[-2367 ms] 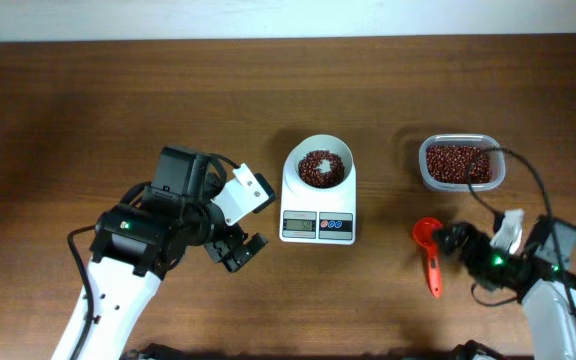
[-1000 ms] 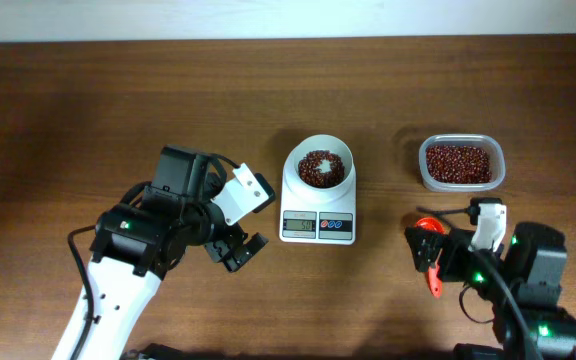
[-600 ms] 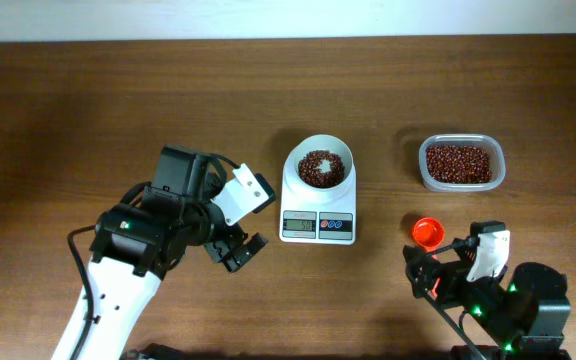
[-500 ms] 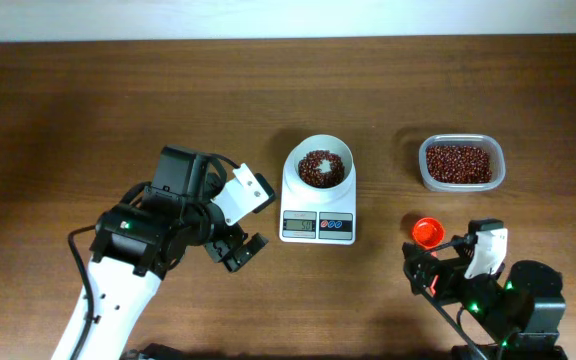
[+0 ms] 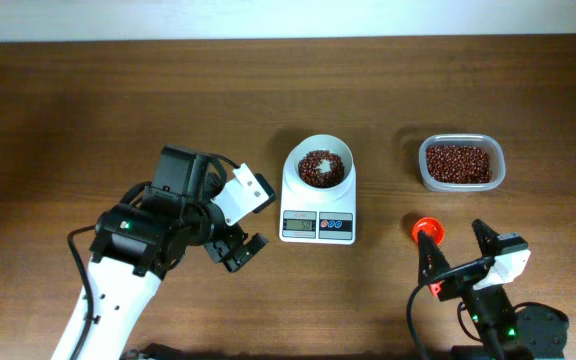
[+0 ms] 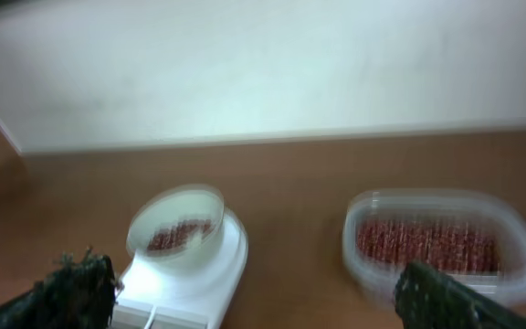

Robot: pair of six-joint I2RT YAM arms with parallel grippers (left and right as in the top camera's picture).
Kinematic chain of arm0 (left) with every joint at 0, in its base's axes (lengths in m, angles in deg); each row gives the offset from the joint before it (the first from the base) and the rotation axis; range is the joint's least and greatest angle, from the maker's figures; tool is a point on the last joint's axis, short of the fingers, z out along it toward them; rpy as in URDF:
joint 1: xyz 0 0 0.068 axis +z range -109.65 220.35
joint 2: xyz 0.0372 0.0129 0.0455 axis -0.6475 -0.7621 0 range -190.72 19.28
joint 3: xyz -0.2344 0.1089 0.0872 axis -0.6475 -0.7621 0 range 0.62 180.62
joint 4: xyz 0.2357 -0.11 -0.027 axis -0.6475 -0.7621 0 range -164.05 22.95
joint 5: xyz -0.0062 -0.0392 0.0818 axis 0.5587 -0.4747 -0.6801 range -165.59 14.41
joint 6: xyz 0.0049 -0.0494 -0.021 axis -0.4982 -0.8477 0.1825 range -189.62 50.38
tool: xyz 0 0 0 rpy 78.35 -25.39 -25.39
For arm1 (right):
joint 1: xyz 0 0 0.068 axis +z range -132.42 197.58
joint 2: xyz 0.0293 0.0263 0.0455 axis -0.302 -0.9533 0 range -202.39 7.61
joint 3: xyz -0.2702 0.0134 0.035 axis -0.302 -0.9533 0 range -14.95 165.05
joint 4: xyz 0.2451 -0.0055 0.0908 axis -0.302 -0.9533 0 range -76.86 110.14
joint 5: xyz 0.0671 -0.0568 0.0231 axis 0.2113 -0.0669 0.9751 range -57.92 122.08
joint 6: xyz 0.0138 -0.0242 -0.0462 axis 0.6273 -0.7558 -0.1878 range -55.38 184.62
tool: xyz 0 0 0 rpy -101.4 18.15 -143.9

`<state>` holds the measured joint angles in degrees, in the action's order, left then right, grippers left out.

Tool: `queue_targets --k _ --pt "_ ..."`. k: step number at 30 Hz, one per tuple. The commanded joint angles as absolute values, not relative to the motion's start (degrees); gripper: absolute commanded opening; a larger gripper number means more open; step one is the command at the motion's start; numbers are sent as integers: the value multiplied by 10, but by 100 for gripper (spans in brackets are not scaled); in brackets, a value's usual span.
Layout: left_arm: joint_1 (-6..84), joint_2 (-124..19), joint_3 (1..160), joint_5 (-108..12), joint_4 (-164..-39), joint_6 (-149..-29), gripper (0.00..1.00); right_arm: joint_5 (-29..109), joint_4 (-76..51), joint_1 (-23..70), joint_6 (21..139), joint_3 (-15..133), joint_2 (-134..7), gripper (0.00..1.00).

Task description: Scoop and weigh 50g on scale

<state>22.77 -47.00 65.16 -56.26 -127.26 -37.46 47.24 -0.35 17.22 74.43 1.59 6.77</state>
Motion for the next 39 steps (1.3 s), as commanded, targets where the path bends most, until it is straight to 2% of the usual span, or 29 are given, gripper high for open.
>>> queue_targets --k 1,8,18,24,39 --pt "231 -469 660 -556 -1272 -363 99 451 51 176 739 -18 74 99" --pt "231 -469 660 -556 -1272 -363 99 442 136 176 738 -89 74 99" --pt "231 -469 660 -556 -1272 -363 99 417 158 176 736 -143 74 99" --pt "231 -469 660 -556 -1272 -363 99 417 165 176 654 -146 74 99" --pt "231 -469 660 -556 -1272 -363 99 417 163 175 648 -146 74 99"
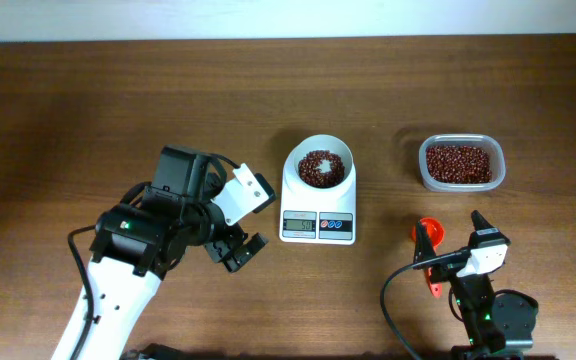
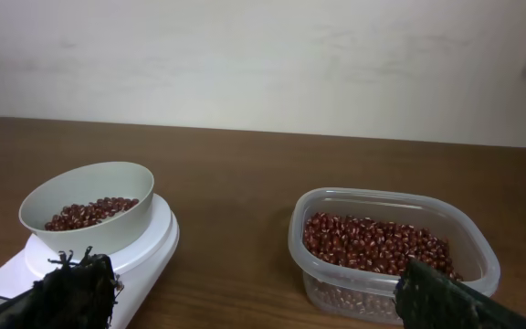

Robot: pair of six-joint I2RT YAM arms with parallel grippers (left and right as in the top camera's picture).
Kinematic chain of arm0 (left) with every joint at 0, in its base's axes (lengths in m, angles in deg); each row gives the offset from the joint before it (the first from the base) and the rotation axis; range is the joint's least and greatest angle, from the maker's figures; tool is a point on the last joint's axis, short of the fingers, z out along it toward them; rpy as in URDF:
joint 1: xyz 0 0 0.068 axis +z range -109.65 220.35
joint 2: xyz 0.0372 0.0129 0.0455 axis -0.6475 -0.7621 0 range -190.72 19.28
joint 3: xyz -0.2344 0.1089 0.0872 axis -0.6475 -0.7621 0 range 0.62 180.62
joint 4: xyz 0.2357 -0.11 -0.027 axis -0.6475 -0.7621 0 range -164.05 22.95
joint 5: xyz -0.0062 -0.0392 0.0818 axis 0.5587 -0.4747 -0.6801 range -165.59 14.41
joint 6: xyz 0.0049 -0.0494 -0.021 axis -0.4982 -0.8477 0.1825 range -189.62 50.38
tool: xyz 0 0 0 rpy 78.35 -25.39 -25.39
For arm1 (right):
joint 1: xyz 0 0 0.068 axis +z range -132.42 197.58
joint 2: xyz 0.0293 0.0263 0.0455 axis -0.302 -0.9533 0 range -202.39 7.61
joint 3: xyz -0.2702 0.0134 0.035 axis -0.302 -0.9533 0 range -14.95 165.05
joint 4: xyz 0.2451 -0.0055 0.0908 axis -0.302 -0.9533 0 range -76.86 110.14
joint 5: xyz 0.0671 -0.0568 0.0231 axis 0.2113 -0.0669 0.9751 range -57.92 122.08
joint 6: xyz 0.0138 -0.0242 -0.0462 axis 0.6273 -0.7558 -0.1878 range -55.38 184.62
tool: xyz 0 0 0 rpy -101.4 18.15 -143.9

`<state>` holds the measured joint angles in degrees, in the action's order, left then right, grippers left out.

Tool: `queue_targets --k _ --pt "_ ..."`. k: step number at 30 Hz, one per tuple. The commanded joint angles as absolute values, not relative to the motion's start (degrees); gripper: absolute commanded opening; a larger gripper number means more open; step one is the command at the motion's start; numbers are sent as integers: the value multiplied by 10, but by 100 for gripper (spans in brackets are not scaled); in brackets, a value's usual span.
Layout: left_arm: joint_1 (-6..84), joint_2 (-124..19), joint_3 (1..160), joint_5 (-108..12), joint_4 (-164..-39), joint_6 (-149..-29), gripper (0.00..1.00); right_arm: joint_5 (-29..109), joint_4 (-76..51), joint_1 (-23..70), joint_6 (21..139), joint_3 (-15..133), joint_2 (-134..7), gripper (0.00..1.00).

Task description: Scoop and weigh 50g on scale

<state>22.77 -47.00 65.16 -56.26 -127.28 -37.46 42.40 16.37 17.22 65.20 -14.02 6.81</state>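
Note:
A white scale (image 1: 318,222) stands mid-table with a grey bowl (image 1: 320,168) of red beans on it. The same bowl (image 2: 89,206) shows in the right wrist view. A clear tub of red beans (image 1: 460,163) sits to the right, and the tub (image 2: 391,247) is ahead of the right fingers. The red scoop (image 1: 427,232) lies on the table, handle toward the front edge, beside my right gripper (image 1: 452,238). That gripper (image 2: 258,306) is open, nothing between its fingers. My left gripper (image 1: 246,222) hangs open and empty left of the scale. The display is too small to read.
The brown table (image 1: 88,110) runs to a pale wall (image 2: 263,64) at the back. The left arm's white body (image 1: 118,270) crosses the front left. A black cable (image 1: 393,300) loops at the right arm's base.
My right arm has drawn back toward the front edge, and its wrist view has gone from blurred to sharp and level. The scoop's handle now shows on the table. The left arm is unchanged.

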Motion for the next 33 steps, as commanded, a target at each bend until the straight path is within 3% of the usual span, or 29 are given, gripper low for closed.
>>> queue_targets --k 1,33 --pt "231 -469 660 -556 -1272 -363 99 417 163 175 648 -146 74 99" --pt "231 -469 660 -556 -1272 -363 99 384 161 159 631 -146 71 99"
